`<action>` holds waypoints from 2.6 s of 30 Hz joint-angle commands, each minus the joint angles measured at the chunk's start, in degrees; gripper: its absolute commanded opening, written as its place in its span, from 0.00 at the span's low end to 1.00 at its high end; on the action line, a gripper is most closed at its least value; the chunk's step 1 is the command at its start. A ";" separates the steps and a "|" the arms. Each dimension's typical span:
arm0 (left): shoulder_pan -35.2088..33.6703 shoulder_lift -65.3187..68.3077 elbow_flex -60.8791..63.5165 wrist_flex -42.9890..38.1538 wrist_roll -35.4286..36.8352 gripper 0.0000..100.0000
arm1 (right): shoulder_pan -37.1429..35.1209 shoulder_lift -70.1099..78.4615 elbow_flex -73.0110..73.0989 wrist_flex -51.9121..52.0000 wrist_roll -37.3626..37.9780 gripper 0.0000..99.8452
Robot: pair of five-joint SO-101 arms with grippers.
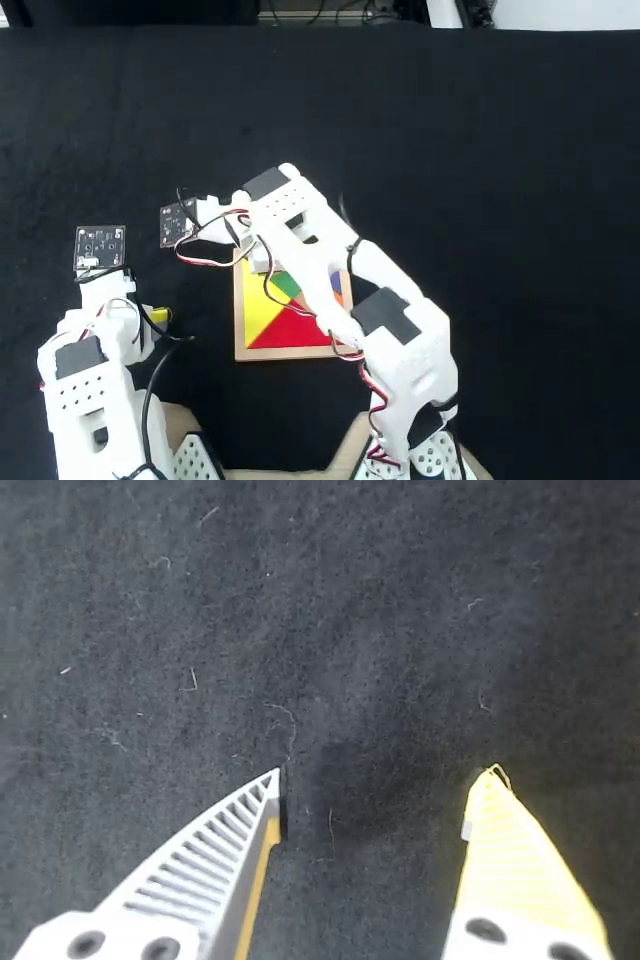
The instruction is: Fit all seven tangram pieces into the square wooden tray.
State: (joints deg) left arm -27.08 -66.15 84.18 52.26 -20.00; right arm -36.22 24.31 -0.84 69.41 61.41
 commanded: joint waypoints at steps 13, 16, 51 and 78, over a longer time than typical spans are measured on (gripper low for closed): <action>-0.13 -0.62 -0.57 -0.35 -0.26 0.29 | -0.97 -0.66 -2.77 5.01 -0.44 0.14; -0.13 -0.62 -0.57 -0.35 -0.26 0.29 | -0.88 -0.75 -3.21 4.84 -0.53 0.14; 0.31 -0.62 -0.40 -0.62 -0.18 0.29 | -8.62 -35.74 42.33 -1.58 -38.68 0.01; 0.31 -0.62 -0.40 -0.44 -0.09 0.29 | -12.75 -23.87 42.68 -6.51 -28.31 0.01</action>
State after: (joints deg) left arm -27.08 -66.15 84.18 52.26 -20.00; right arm -52.84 -1.19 44.88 63.25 29.32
